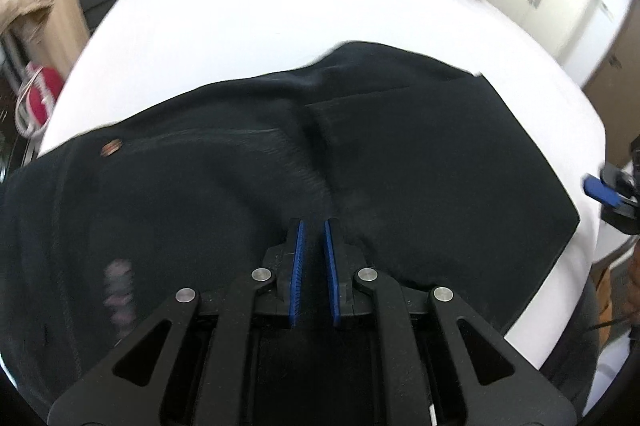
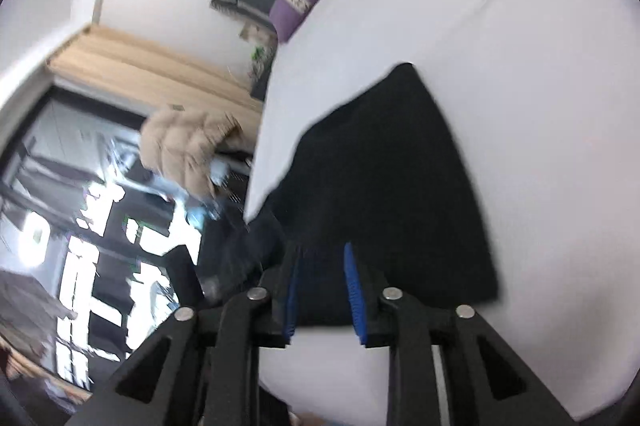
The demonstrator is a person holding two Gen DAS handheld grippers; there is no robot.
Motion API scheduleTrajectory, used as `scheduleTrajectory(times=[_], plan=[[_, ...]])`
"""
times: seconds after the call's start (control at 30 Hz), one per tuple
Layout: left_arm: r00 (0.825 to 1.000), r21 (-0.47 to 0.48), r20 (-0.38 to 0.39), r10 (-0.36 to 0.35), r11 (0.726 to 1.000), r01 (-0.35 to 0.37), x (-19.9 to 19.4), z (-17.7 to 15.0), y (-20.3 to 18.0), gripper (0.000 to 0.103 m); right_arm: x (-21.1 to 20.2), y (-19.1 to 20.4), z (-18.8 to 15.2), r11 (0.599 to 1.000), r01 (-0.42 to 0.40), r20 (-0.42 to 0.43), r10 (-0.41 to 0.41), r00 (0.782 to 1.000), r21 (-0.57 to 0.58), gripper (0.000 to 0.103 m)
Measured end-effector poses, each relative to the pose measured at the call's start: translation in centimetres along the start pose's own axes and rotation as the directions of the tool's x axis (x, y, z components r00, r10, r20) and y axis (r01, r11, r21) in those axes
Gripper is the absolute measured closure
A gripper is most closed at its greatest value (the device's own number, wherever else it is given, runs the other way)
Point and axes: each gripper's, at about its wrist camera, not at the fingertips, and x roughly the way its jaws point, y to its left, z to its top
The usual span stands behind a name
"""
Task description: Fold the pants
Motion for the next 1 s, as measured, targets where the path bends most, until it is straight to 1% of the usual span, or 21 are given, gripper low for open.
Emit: scheduleTrajectory(times=[0.07,0.1,0.13,0.17,0.2,0.27,0.33,0.43,0.47,0.5,0.53,0.6,0.67,0.73,0.77,0.8,0.83,0.87,0.9,0.93,1.0], plan=[[1.0,-0.044,0.028,0.0,0.999,0.001,-1.5,-0.8,1.5,0.093,3.0,0.1,0.5,0.999,0.034,-0.003,-0.034,0.999,0.03,0.071],[0.999,-0.063,0.042,0.003,0.998,0.0,-2.3,-1.3,2.2,0.093,4.8,-0.5,0.5,0.996,0.049,-0.015,-0.048,0.999,0.075,0.071],[0.999,-0.082,0.051,0.007,0.997,-0.003,-3.0,-1.8,2.9,0.093,6.1,-1.0,0.3,0.994,0.037,-0.028,-0.034,0.999,0.104,0.071],[0.998,-0.106,0.057,0.017,0.994,-0.011,-3.8,-2.4,3.7,0.093,7.7,-1.2,-0.3,0.991,0.031,-0.05,-0.024,0.998,0.13,0.073],[0.998,-0.138,0.063,0.019,0.99,-0.01,-4.6,-3.3,4.7,0.093,8.9,-1.0,-1.0,0.991,0.032,-0.057,-0.025,0.998,0.128,0.073],[0.997,-0.199,0.077,0.001,0.98,0.015,-6.0,-4.9,6.4,0.093,10.2,0.2,-2.4,0.996,0.007,-0.05,-0.002,0.999,0.092,0.073],[0.997,-0.268,0.083,-0.006,0.963,0.028,-7.3,-6.7,8.2,0.093,11.5,1.3,-3.7,0.997,-0.013,-0.057,0.017,0.998,0.078,0.072],[0.994,-0.351,0.101,-0.029,0.934,0.063,-8.8,-8.9,10.3,0.093,12.6,3.0,-4.9,0.999,0.036,-0.056,-0.035,0.998,0.022,0.066],[0.994,-0.367,0.106,-0.029,0.928,0.066,-9.4,-9.3,10.8,0.093,13.1,3.9,-5.2,0.997,0.07,-0.055,-0.071,0.996,-0.007,0.062],[0.994,-0.383,0.109,-0.028,0.921,0.068,-9.9,-9.7,11.2,0.093,13.5,4.7,-5.7,0.995,0.094,-0.05,-0.096,0.994,-0.035,0.055],[0.993,-0.4,0.116,-0.03,0.913,0.074,-10.5,-10.1,11.5,0.093,13.8,5.3,-6.1,0.995,0.089,-0.054,-0.091,0.994,-0.042,0.054],[0.99,-0.451,0.133,-0.039,0.887,0.095,-11.8,-11.2,12.3,0.093,14.5,6.6,-7.0,0.996,0.072,-0.073,-0.076,0.994,-0.052,0.052],[0.988,-0.488,0.149,-0.044,0.865,0.112,-12.8,-12.0,12.9,0.092,15.1,7.8,-7.9,0.998,0.031,-0.106,-0.036,0.994,-0.054,0.052],[0.985,-0.525,0.164,-0.059,0.84,0.137,-13.8,-12.8,13.7,0.078,15.7,9.1,-8.9,0.998,-0.041,-0.164,0.034,0.986,-0.042,0.052],[0.982,-0.553,0.173,-0.071,0.819,0.157,-14.1,-13.3,14.3,0.048,15.8,9.7,-9.2,0.996,-0.074,-0.184,0.065,0.981,-0.045,0.052],[0.981,-0.588,0.178,-0.074,0.792,0.167,-14.5,-14.1,14.8,0.013,15.5,10.4,-9.2,0.993,-0.102,-0.189,0.089,0.978,-0.06,0.052],[0.979,-0.627,0.193,-0.066,0.759,0.174,-15.3,-15.0,15.7,0.008,15.3,10.9,-8.8,0.991,-0.116,-0.183,0.101,0.978,-0.072,0.052],[0.976,-0.662,0.208,-0.061,0.726,0.187,-15.7,-15.7,16.4,0.008,14.8,11.3,-8.3,0.989,-0.127,-0.168,0.113,0.979,-0.08,0.052],[0.974,-0.688,0.213,-0.08,0.695,0.208,-15.8,-16.1,17.1,0.008,13.9,11.4,-7.4,0.987,-0.138,-0.138,0.126,0.982,-0.079,0.052],[0.97,-0.702,0.219,-0.102,0.674,0.229,-15.8,-16.3,17.5,0.008,13.3,11.3,-6.7,0.987,-0.142,-0.116,0.133,0.984,-0.074,0.052],[0.963,-0.739,0.233,-0.135,0.62,0.265,-15.6,-17.2,18.3,0.008,11.6,10.2,-4.7,0.991,-0.121,-0.056,0.118,0.991,-0.048,0.052]])
